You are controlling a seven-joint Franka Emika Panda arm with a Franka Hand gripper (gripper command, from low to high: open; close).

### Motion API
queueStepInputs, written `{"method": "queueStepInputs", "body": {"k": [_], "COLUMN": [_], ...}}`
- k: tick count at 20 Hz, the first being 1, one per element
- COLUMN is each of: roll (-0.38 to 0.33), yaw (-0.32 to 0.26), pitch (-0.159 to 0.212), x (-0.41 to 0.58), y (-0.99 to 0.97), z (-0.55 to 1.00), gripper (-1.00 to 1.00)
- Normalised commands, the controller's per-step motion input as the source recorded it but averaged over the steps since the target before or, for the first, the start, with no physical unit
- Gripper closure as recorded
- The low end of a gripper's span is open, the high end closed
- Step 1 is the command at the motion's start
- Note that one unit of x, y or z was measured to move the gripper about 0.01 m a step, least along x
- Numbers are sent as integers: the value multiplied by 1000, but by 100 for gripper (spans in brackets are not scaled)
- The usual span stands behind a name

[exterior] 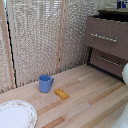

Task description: Propose to navigate your clamp on the clench of the first drawer. Use gentle force to register to the cabinet. Send posterior your swing mandate till over it lurks, a cup of pink essence. Fortify your grip after aiming concentric with the pink cup’s periphery. Manoeuvre the pink towards the cabinet's top. Drop your compression till the cup is resting inside.

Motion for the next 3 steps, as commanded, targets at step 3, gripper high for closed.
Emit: {"method": "queueStepInputs", "body": {"k": [3], "roll": [49], "yaw": [-2], "pitch": [0], "x": [234], "y": [157], "z": [705], "gripper": [-100]}}
